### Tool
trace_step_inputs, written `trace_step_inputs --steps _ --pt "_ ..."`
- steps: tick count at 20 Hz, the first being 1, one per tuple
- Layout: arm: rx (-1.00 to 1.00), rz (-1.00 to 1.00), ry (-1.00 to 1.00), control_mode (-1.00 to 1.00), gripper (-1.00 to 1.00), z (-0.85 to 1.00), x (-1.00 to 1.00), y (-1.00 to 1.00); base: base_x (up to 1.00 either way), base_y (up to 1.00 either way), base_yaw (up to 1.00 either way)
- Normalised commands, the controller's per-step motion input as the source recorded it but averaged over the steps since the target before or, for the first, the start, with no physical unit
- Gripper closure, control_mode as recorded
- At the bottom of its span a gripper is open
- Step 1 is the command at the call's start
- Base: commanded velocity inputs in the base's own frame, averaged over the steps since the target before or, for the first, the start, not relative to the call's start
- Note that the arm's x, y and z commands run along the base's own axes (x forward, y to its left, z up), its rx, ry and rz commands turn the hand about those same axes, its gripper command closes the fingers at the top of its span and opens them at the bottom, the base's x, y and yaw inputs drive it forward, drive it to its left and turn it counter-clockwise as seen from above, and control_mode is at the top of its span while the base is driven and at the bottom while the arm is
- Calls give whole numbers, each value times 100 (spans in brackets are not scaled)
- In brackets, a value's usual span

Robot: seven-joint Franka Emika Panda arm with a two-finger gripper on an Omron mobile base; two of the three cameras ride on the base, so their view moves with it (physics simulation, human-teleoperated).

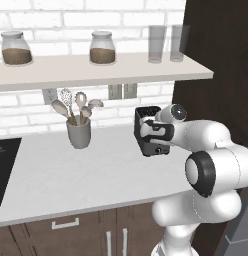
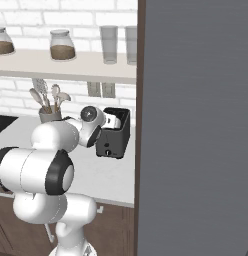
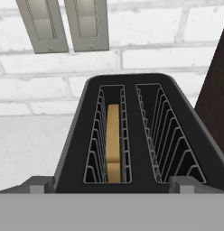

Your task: Start the toaster. Once the lever pops up, take the bread to the plate on the dining counter.

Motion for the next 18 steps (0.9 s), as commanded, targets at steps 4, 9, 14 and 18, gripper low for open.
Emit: trace_step_inputs --steps 4,9,14,18 --pt "0 0 0 -100 -100 0 0 0 0 0 0" --pt "0 0 0 -100 -100 0 0 0 0 0 0" --pt "0 0 0 -100 -100 0 0 0 0 0 0" --pt "0 0 0 -100 -100 0 0 0 0 0 0"
